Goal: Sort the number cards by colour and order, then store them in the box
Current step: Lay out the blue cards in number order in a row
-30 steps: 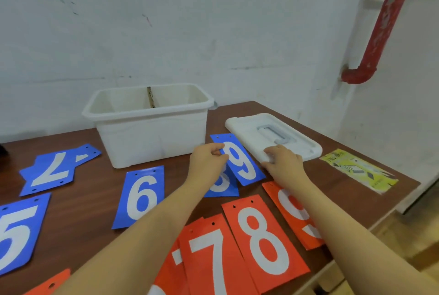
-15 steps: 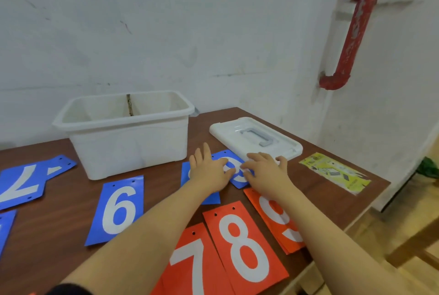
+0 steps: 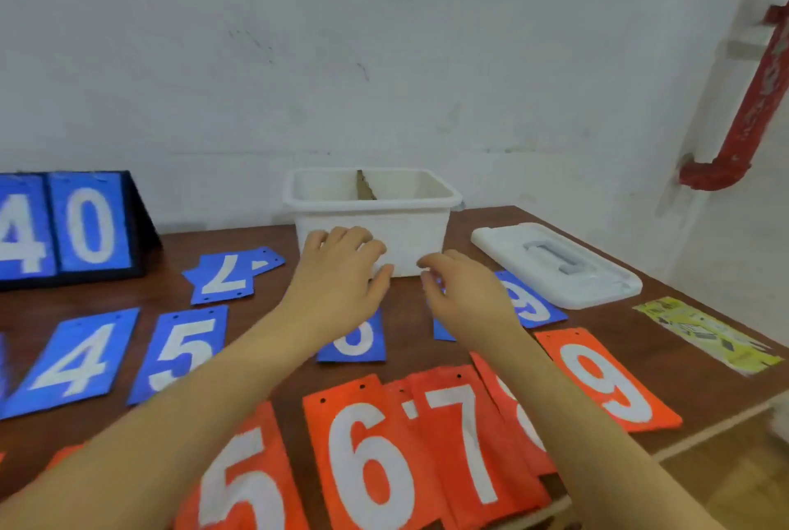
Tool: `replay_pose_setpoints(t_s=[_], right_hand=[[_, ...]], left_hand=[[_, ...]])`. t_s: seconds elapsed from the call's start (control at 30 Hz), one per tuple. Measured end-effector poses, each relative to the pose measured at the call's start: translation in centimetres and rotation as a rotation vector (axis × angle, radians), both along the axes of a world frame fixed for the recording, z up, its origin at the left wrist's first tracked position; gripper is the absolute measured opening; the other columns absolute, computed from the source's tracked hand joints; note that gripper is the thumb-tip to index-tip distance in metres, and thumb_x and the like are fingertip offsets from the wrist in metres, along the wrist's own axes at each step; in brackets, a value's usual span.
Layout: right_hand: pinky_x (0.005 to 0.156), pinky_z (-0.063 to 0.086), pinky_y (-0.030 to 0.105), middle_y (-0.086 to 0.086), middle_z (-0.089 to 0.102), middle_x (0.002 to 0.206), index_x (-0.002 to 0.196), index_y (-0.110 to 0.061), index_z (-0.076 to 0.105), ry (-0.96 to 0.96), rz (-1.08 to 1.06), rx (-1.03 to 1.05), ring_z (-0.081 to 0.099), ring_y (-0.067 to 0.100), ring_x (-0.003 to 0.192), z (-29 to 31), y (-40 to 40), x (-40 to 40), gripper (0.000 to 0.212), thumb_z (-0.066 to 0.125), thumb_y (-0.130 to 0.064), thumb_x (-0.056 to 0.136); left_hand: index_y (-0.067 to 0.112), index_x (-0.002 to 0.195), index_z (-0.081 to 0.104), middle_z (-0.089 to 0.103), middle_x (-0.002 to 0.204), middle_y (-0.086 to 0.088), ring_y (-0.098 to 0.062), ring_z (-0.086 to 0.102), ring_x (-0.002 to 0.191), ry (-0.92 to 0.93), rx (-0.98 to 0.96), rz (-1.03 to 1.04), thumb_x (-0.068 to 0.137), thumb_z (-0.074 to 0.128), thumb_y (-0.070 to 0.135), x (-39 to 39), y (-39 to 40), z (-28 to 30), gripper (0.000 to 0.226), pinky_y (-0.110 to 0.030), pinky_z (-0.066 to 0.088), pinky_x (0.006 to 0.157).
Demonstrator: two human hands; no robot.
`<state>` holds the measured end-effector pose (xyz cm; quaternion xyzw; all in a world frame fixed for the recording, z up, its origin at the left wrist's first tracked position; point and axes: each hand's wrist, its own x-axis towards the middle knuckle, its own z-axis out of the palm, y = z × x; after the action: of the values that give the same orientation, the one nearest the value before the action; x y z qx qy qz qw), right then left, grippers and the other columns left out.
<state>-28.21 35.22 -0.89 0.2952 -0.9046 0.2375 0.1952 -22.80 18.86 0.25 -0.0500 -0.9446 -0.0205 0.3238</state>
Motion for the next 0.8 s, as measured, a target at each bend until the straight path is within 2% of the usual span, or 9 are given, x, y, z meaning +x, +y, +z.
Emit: replay_pose_setpoints(t_s=[0.17, 0.27, 0.37, 0.4, 0.47, 0.53, 0.6, 0.7, 0.8], right_hand=[[0.084, 0.042, 0.037, 0.003, 0.061, 0.111, 0.116, -0.017, 0.058, 0.078, 0.179, 0.032, 0.058, 0.025, 0.098, 1.6, -8.4, 4.2, 0.028, 0.04, -0.026, 0.095], [0.08, 0.043, 0.038, 0.006, 0.061, 0.1, 0.101, -0.012, 0.06, 0.048, 0.272, 0.087, 0.057, 0.029, 0.092, 1.3, -14.1, 5.1, 0.024, 0.04, -0.025, 0.094], [0.08, 0.045, 0.038, 0.006, 0.059, 0.096, 0.092, -0.011, 0.057, -0.131, 0.296, 0.176, 0.057, 0.029, 0.093, 0.0, -18.7, 3.8, 0.022, 0.04, -0.025, 0.094], [0.084, 0.045, 0.039, 0.005, 0.06, 0.102, 0.095, -0.012, 0.057, -0.184, 0.285, 0.2, 0.057, 0.029, 0.097, -0.6, -20.2, 2.9, 0.022, 0.04, -0.026, 0.095], [0.097, 0.041, 0.041, 0.007, 0.057, 0.124, 0.118, -0.013, 0.055, -0.242, 0.254, 0.261, 0.053, 0.028, 0.113, -1.7, -22.6, 1.1, 0.031, 0.038, -0.029, 0.097], [0.107, 0.032, 0.044, 0.005, 0.04, 0.145, 0.137, -0.018, 0.041, -0.311, 0.242, 0.347, 0.039, 0.027, 0.131, -2.8, -24.3, -0.6, 0.043, 0.033, -0.036, 0.098], [0.11, 0.022, 0.046, -0.001, 0.033, 0.149, 0.14, -0.025, 0.036, -0.336, 0.237, 0.473, 0.031, 0.026, 0.136, -4.1, -25.1, -1.7, 0.046, 0.027, -0.042, 0.098], [0.104, 0.018, 0.045, -0.004, 0.048, 0.133, 0.124, -0.03, 0.05, -0.285, 0.211, 0.495, 0.04, 0.021, 0.124, -5.3, -24.8, -2.2, 0.039, 0.031, -0.048, 0.095], [0.091, 0.022, 0.037, -0.006, 0.054, 0.102, 0.087, -0.026, 0.051, -0.202, 0.179, 0.386, 0.048, 0.02, 0.105, -5.3, -24.3, -2.2, 0.026, 0.04, -0.048, 0.091]], left_hand=[[0.017, 0.104, 0.064, 0.063, 0.106, -0.001, -0.025, 0.055, 0.101, -0.037, 0.018, 0.145, 0.084, 0.039, 0.036, 7.4, -7.7, 1.1, 0.037, -0.035, 0.029, 0.088], [0.02, 0.115, 0.059, 0.057, 0.117, 0.003, -0.019, 0.05, 0.109, -0.149, 0.029, 0.22, 0.092, 0.039, 0.039, 8.7, -12.8, 0.2, 0.036, -0.032, 0.024, 0.091], [0.024, 0.126, 0.05, 0.05, 0.129, 0.004, -0.017, 0.042, 0.118, -0.329, 0.034, 0.285, 0.094, 0.039, 0.039, 7.5, -16.9, -1.1, 0.038, -0.034, 0.023, 0.098], [0.025, 0.129, 0.048, 0.047, 0.134, 0.004, -0.017, 0.04, 0.122, -0.375, 0.04, 0.303, 0.094, 0.038, 0.04, 6.8, -18.2, -1.6, 0.039, -0.036, 0.024, 0.1], [0.025, 0.133, 0.044, 0.041, 0.141, 0.002, -0.019, 0.036, 0.127, -0.432, 0.063, 0.324, 0.095, 0.037, 0.042, 5.4, -20.3, -2.5, 0.043, -0.04, 0.023, 0.103], [0.026, 0.138, 0.036, 0.03, 0.149, -0.001, -0.022, 0.028, 0.134, -0.476, 0.075, 0.324, 0.095, 0.035, 0.044, 4.0, -22.1, -3.5, 0.047, -0.044, 0.021, 0.107], [0.028, 0.143, 0.027, 0.018, 0.155, -0.001, -0.022, 0.018, 0.14, -0.533, 0.085, 0.318, 0.095, 0.032, 0.046, 2.8, -23.6, -4.7, 0.051, -0.047, 0.016, 0.11], [0.028, 0.142, 0.027, 0.022, 0.153, -0.001, -0.024, 0.025, 0.137, -0.549, 0.138, 0.318, 0.095, 0.03, 0.048, 1.1, -25.4, -6.1, 0.052, -0.047, 0.018, 0.108], [0.024, 0.139, 0.033, 0.039, 0.144, -0.001, -0.024, 0.039, 0.127, -0.494, 0.237, 0.33, 0.095, 0.031, 0.046, -0.7, -26.2, -6.7, 0.05, -0.048, 0.025, 0.103]])
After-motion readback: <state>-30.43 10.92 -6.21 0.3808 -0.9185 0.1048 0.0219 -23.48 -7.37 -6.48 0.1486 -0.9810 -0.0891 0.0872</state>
